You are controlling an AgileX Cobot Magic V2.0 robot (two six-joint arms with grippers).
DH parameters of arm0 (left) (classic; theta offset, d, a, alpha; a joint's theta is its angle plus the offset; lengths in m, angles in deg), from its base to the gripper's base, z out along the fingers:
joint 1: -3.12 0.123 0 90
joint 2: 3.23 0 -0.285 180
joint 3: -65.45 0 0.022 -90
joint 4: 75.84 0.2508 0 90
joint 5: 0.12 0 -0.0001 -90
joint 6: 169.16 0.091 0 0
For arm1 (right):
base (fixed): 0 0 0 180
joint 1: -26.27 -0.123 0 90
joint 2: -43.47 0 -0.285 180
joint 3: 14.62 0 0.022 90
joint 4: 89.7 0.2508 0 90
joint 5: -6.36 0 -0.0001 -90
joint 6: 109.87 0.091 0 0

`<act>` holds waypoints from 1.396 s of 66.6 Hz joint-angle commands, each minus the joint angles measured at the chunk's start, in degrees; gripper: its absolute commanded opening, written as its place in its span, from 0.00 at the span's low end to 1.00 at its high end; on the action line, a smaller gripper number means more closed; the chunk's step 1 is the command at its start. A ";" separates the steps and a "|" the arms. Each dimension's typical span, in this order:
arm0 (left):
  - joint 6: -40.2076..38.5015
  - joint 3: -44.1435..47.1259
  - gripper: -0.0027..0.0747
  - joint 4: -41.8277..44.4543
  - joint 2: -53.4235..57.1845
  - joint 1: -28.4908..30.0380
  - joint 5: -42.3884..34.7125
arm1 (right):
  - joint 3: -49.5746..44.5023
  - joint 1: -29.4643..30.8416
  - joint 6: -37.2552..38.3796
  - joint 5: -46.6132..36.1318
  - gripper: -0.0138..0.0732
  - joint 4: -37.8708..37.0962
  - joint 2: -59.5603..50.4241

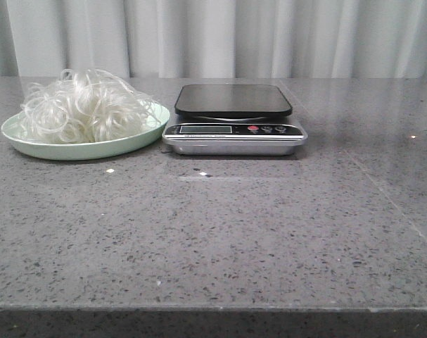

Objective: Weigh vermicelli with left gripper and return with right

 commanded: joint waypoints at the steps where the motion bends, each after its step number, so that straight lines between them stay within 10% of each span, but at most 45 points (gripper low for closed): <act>1: 0.00 -1.41 0.20 -0.51 -0.13 0.01 -4.43 | -9.88 2.14 -0.75 -8.03 0.80 -0.62 -10.54; 24: 0.00 -1.41 0.20 -0.51 -0.13 0.01 -4.43 | -51.92 3.64 -0.86 -28.55 0.80 -0.62 -41.81; 58: 0.00 -1.41 0.20 -0.51 -0.13 0.01 -4.43 | -83.18 3.64 -0.86 -43.81 0.79 -2.70 -82.69; 77: 0.00 -1.23 0.20 -0.51 -0.13 0.01 -4.19 | -92.70 3.64 -0.86 -56.44 0.30 -3.05 -95.75; 93: 0.00 -1.23 0.20 -0.51 -0.13 0.01 -4.19 | -94.10 3.64 -0.86 -56.26 0.34 -2.99 -95.74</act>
